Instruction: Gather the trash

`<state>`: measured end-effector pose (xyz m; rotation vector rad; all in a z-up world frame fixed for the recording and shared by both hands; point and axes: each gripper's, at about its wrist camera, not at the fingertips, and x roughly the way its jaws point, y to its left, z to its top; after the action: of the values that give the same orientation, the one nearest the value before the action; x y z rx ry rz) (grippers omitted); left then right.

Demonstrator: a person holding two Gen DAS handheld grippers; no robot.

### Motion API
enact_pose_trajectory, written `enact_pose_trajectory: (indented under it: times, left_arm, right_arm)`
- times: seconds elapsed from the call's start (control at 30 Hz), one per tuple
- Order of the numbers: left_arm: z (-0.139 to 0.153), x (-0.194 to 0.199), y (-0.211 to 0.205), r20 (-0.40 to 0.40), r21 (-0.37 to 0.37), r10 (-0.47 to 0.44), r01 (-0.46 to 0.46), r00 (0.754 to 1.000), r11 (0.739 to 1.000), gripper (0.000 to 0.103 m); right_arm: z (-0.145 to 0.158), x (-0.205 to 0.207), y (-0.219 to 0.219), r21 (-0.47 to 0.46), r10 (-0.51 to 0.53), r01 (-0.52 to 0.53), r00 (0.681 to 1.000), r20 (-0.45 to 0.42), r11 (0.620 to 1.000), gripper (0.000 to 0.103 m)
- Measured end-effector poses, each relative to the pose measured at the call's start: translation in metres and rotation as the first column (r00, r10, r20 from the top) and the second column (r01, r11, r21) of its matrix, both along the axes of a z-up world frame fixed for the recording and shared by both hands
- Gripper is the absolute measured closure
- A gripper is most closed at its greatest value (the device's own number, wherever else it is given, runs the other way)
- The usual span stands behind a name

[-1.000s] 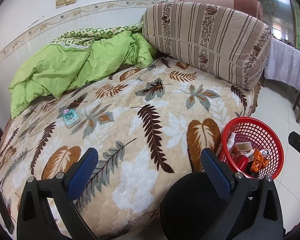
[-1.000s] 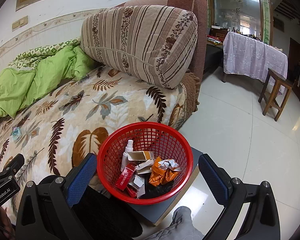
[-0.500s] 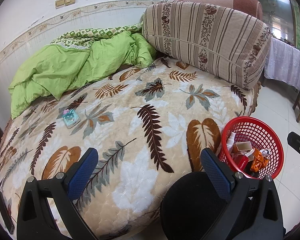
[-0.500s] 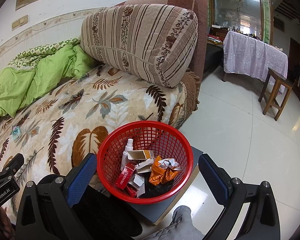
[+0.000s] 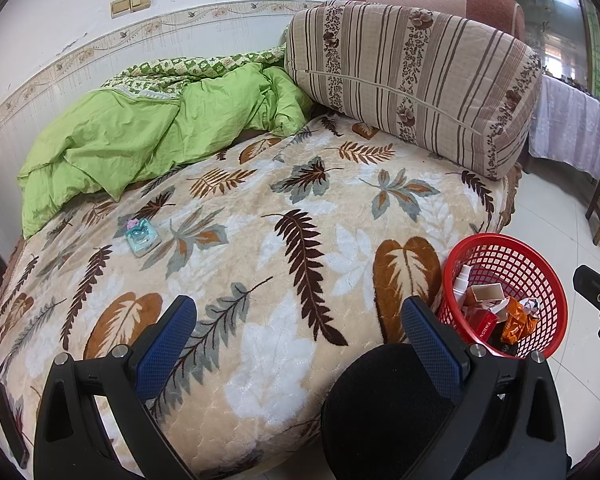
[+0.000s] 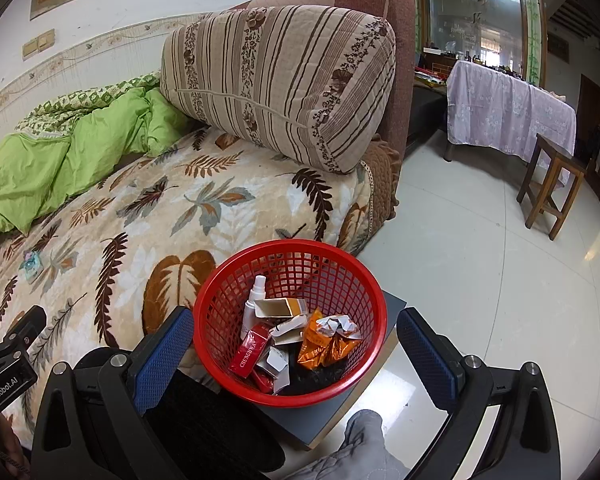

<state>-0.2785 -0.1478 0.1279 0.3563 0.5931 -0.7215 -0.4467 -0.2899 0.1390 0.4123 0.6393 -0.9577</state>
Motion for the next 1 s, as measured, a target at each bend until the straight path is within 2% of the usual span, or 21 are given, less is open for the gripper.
enact_pose_trajectory:
  times: [1.0]
  left_arm:
    - [-0.0001,0.0006,0.0001,-0.006,-0.001,0.000,0.000,1.000,1.000,0.001]
  right_arm:
    - [-0.0012,0.0006,-0.0017,0.004,-0.005,0.005,1.000,-0.005,1.000,0.001]
